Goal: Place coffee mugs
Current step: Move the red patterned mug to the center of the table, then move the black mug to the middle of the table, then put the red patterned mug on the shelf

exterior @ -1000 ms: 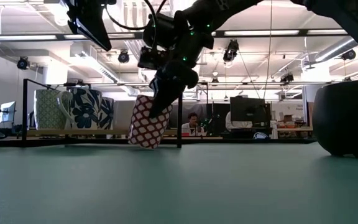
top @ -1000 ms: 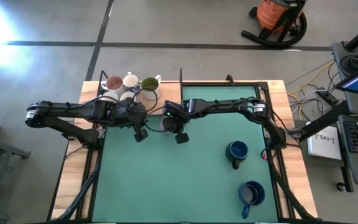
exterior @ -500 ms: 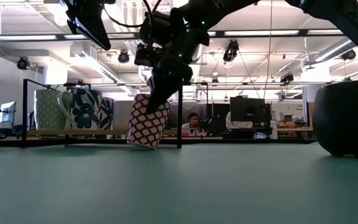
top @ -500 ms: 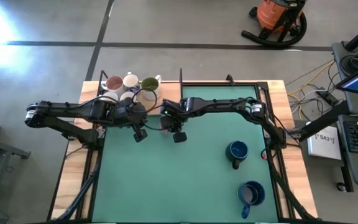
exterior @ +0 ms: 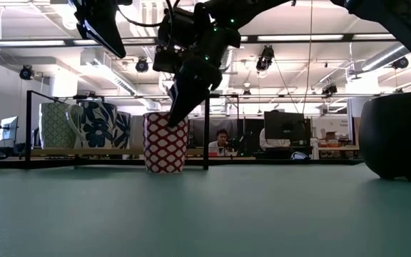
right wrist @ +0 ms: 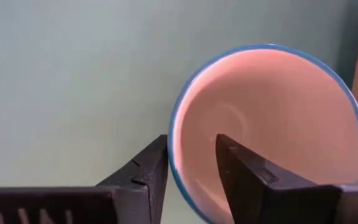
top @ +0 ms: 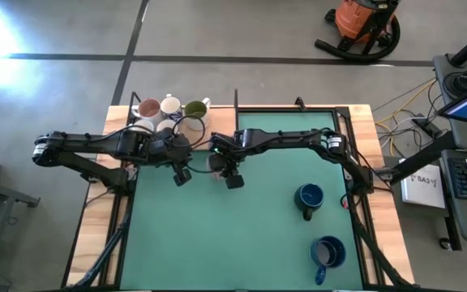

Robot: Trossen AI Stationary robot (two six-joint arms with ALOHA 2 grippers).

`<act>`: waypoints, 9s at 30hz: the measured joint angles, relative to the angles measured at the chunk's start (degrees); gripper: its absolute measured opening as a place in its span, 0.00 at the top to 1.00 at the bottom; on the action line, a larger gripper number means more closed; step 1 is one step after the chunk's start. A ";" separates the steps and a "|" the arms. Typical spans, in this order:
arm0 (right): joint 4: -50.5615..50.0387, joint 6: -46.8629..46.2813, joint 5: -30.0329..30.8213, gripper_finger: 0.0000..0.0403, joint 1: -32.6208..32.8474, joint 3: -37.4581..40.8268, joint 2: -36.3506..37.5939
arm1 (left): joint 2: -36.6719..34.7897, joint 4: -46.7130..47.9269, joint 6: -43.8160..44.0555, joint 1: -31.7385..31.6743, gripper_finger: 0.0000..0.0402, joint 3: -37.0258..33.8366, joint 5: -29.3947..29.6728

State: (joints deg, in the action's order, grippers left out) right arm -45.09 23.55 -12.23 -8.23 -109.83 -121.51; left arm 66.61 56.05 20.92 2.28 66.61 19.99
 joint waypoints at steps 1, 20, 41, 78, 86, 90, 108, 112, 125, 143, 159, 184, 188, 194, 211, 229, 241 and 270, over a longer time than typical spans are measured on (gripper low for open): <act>-0.78 -0.42 -0.06 0.69 0.08 -0.59 0.00 | 0.00 0.08 -0.03 0.00 0.88 0.00 0.00; -26.94 -14.09 -1.76 0.70 0.88 0.90 14.36 | -0.20 -0.65 -0.19 0.02 0.88 -2.76 0.02; -15.15 -73.63 4.58 0.72 13.20 53.86 55.44 | -0.02 -9.80 2.35 0.02 0.88 -5.38 0.00; 0.50 -74.22 2.04 0.96 17.85 61.24 48.21 | 0.00 -9.76 1.43 -0.02 0.88 -5.38 -0.02; 5.14 -63.91 1.82 0.96 17.83 51.71 40.05 | 0.00 -10.01 1.44 -0.02 0.88 -5.38 -0.02; 3.40 -56.36 1.81 0.96 17.63 44.18 32.36 | 0.00 -10.02 1.45 -0.02 0.88 -5.38 -0.02; -2.13 -34.63 4.73 0.97 13.69 25.97 16.09 | 1.84 -9.41 2.11 1.62 0.88 -5.60 -4.61; -1.45 -33.57 4.18 0.96 12.50 25.81 15.04 | 3.96 -9.65 2.11 2.62 0.88 -5.60 -4.61; 0.89 -30.20 5.25 0.84 11.19 24.79 14.88 | 11.81 -14.73 -7.34 3.32 0.88 -5.64 -4.28; -4.43 -32.22 4.88 0.62 11.30 25.12 26.38 | 18.94 -20.06 -19.20 3.23 0.88 -5.68 -4.07; -6.37 -34.90 4.88 0.64 12.11 26.21 32.30 | 20.37 -19.80 -17.86 1.95 0.88 -5.67 -4.45; -12.01 -35.10 4.88 0.65 12.08 26.21 32.26 | 20.37 -17.04 -17.41 -1.55 0.82 -2.72 -4.02; -12.10 -35.10 4.88 0.65 12.08 26.21 32.26 | 20.37 -17.11 -17.01 -2.61 0.74 -3.83 -4.48; -12.14 -35.07 4.88 0.66 12.08 26.21 32.26 | 20.65 -19.41 -18.59 -2.90 0.64 -5.30 -4.50; -14.12 -35.61 4.89 0.68 12.08 26.23 32.30 | 29.05 -22.57 -24.60 -3.90 0.97 -3.97 -6.26; -16.00 -35.56 4.95 0.68 12.08 26.24 32.30 | 27.93 -11.66 -48.25 -6.83 0.95 5.19 -8.73; -16.45 -35.56 4.96 0.68 12.08 26.26 32.30 | 27.89 -9.80 -54.89 -18.89 0.95 8.24 -14.96; -17.72 -35.29 4.96 0.68 12.09 26.26 32.30 | 31.53 -15.15 -57.42 -24.99 0.90 11.21 -15.47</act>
State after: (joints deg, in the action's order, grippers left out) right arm -62.81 -11.75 -7.27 3.86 -83.57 -89.21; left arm 98.14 40.89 -36.50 -22.71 77.82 4.52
